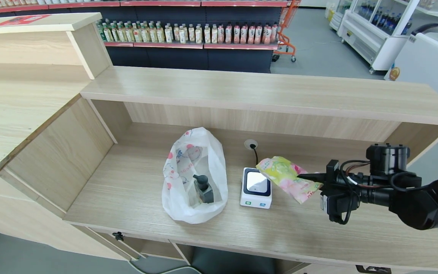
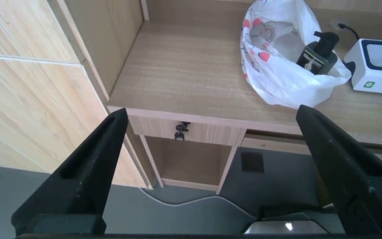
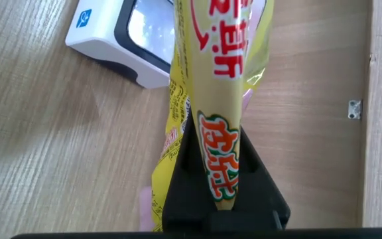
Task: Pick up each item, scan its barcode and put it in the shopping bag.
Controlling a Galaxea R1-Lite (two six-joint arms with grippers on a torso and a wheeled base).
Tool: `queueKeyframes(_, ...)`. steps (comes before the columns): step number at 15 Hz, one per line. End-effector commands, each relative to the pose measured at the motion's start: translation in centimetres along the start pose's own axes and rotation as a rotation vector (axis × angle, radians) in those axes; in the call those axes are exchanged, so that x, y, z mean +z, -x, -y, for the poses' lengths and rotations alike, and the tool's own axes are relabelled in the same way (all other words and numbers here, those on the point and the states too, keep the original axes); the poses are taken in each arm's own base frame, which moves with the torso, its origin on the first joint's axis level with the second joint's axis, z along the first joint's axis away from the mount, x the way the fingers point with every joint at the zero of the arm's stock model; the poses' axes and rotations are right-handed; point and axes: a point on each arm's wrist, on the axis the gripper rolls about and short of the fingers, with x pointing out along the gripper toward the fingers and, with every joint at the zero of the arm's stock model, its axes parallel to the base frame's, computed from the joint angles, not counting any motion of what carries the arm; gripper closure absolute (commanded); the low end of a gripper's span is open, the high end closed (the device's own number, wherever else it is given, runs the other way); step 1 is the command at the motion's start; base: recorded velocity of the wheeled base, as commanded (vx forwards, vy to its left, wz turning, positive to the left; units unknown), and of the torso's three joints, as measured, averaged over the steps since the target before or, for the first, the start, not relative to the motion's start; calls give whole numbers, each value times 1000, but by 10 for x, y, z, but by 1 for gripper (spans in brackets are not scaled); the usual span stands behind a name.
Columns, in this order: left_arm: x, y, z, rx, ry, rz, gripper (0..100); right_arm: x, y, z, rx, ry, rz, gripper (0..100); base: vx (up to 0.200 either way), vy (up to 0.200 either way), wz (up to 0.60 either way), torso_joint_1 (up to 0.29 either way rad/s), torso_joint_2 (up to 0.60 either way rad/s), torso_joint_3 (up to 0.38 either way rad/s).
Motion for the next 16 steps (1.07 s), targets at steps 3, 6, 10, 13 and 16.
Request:
queueKeyframes(3, 0, 0, 0, 0, 1, 1, 0, 5, -6, -19, 1, -42, 14, 100, 0, 0, 0, 0, 0, 0)
queueKeyframes(6, 0, 0, 0, 0, 1, 1, 0, 9, -11, -31, -45, -62, 21, 100, 0, 0, 0, 0, 0, 0)
queueKeyframes(10, 0, 0, 0, 0, 1, 1, 0, 9, -15, -41, -95, -78, 22, 100, 0, 0, 0, 0, 0, 0)
queueKeyframes(13, 0, 0, 0, 0, 1, 1, 0, 10, -15, -41, -93, -82, 23, 100, 0, 0, 0, 0, 0, 0)
queueKeyframes(16, 0, 0, 0, 0, 1, 1, 0, 10, -14, -41, -90, -85, 21, 100, 0, 0, 0, 0, 0, 0)
